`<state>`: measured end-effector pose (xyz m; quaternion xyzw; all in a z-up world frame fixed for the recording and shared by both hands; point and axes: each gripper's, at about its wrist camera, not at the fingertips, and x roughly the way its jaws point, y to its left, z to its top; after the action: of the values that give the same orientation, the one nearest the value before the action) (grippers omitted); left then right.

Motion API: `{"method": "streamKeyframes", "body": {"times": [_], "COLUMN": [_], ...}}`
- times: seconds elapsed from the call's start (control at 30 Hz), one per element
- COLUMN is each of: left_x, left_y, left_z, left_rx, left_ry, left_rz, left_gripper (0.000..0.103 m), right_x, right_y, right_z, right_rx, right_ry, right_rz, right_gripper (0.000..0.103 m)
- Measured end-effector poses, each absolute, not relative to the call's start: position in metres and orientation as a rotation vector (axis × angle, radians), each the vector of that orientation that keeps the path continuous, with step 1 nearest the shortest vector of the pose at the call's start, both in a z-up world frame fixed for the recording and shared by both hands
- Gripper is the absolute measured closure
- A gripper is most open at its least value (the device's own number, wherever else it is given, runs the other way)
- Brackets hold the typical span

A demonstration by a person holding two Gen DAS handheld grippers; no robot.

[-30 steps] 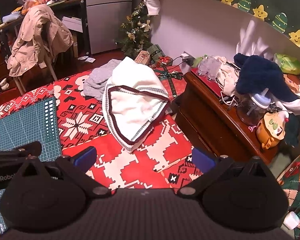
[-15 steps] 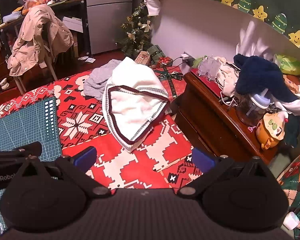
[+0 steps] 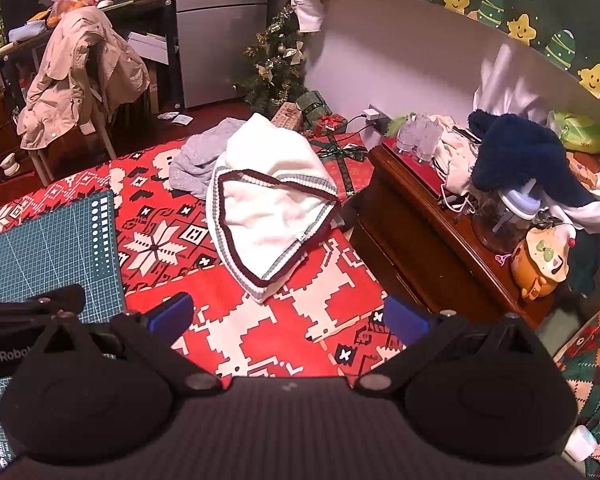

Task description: Fold clothes

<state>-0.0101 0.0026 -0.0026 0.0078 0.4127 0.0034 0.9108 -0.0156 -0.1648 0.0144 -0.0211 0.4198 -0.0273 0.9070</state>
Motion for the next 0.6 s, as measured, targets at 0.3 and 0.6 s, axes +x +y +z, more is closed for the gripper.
{"method": "streamKeyframes", "body": {"times": [0.3, 0.6], "left_x": [-0.0096, -0.0083], "left_y": [0.001, 0.0013], "left_z": [-0.0041, -0.0099], "left_rx": [0.009, -0.001], "left_ry": [0.849, 0.856], "left_rz": [-0.003, -0.011], "left_gripper": [0.009, 0.009], "right_x": [-0.0167, -0.0147], "right_y": [-0.1668, -0.1685], "right_z": [0.015, 0.0112], "right_rx": [-0.049, -0.053], "right_ry": [0.865, 0.871], "right_rz": [-0.06, -0.051], "right_gripper": [0.001, 0.001]}}
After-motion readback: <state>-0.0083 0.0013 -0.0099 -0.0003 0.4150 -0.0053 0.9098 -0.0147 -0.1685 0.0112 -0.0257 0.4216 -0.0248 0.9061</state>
